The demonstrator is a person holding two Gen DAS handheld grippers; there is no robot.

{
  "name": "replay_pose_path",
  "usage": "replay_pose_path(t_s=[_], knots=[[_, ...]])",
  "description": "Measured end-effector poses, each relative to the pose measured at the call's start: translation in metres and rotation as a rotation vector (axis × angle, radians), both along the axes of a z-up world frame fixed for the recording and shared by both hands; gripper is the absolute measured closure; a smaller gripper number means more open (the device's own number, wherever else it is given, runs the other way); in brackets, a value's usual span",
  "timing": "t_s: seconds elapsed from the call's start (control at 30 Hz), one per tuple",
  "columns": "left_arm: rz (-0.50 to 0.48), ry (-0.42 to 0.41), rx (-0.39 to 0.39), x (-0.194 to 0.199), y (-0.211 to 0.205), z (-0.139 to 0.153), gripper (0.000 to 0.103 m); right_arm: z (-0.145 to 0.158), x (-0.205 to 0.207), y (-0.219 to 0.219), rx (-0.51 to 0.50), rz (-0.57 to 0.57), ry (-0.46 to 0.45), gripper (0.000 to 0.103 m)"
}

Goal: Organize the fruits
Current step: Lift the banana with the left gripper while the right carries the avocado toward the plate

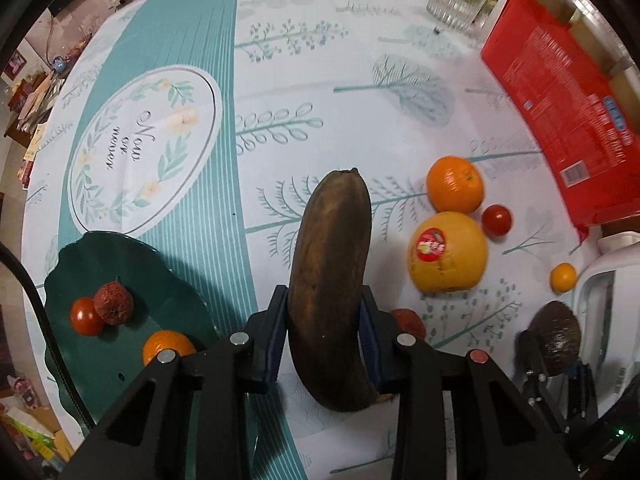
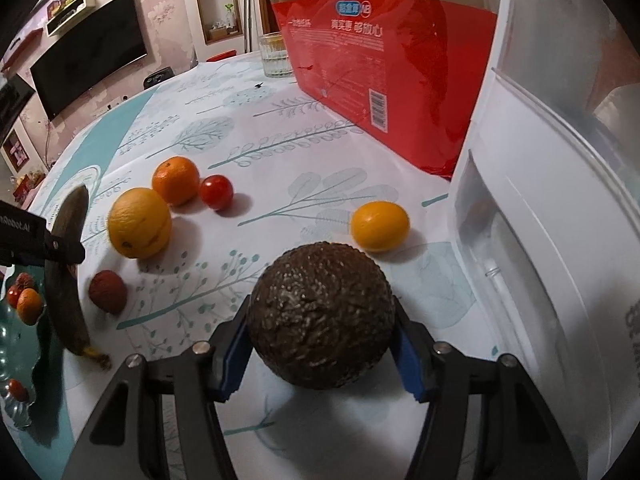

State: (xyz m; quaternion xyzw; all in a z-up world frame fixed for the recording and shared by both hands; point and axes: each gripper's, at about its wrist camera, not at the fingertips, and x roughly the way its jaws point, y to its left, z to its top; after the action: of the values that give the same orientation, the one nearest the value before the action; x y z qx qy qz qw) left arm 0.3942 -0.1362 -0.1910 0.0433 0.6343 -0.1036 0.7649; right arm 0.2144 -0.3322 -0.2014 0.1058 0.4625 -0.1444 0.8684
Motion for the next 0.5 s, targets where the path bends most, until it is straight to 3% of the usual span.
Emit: replay_pose_path(t_s=[0.23, 0.5], knots=[[0.017, -0.094, -0.071, -0.024, 0.019, 0.038, 0.071, 0.018, -0.007, 0.017, -0.002, 0.048, -0.044, 0.042], [0.095, -0.163, -0.084, -0.043, 0.046, 0.070, 0.071, 0.044, -0.011, 0.045, -0.003, 0.137, -0.102, 0.042]])
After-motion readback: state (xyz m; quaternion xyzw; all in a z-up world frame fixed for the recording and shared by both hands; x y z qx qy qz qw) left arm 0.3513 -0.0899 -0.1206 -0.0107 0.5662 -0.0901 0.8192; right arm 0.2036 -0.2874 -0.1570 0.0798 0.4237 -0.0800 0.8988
